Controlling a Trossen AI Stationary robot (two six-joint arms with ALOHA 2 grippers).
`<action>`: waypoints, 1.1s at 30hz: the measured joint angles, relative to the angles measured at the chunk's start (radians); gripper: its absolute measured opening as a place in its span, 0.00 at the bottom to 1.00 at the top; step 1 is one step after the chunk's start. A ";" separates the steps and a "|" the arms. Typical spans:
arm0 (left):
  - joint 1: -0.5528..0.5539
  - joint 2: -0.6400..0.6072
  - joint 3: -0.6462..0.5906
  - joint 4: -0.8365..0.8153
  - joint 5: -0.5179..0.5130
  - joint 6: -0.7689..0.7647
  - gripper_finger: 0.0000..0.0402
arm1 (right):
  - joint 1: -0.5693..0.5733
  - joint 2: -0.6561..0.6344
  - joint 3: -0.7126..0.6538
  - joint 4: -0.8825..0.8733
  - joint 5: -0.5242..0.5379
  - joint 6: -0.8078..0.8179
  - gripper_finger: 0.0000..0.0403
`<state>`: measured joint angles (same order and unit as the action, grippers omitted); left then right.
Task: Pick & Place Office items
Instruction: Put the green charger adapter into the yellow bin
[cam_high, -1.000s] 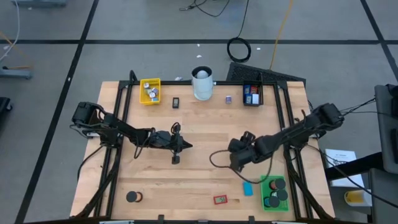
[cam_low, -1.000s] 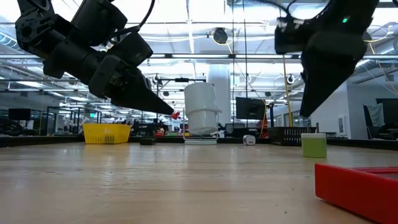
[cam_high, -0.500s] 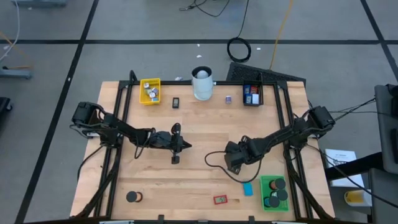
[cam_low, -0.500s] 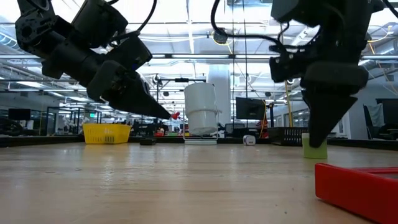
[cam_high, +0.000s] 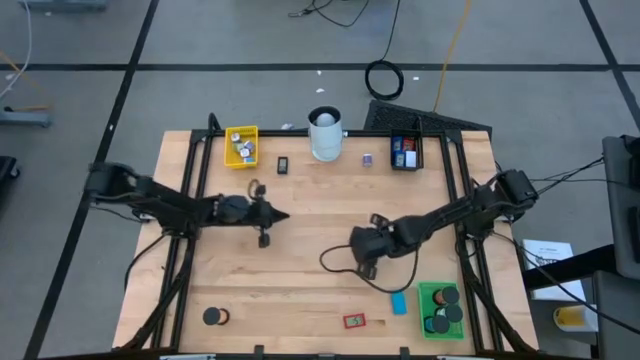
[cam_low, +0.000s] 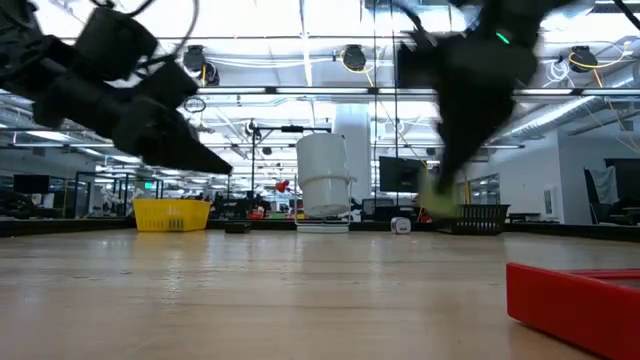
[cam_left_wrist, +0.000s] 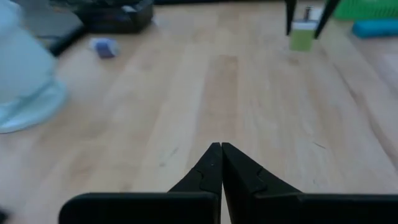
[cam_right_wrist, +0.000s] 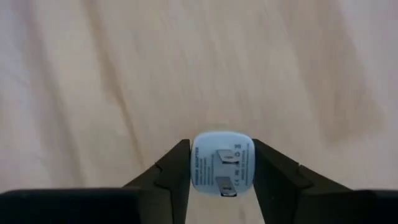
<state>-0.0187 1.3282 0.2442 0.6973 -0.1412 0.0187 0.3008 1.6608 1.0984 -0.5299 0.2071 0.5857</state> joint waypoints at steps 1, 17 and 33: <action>0.009 -0.040 -0.027 0.009 0.000 0.004 0.01 | -0.017 0.007 0.036 0.008 0.001 -0.048 0.31; 0.165 -0.373 -0.229 0.000 0.019 -0.031 0.02 | -0.269 0.448 0.559 0.025 -0.157 -0.620 0.31; 0.177 -0.366 -0.229 -0.023 0.044 -0.040 0.08 | -0.264 0.474 0.578 0.105 -0.151 -0.672 0.48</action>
<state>0.1585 0.9619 0.0154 0.6743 -0.0975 -0.0217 0.0368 2.1345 1.6768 -0.4248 0.0564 -0.0867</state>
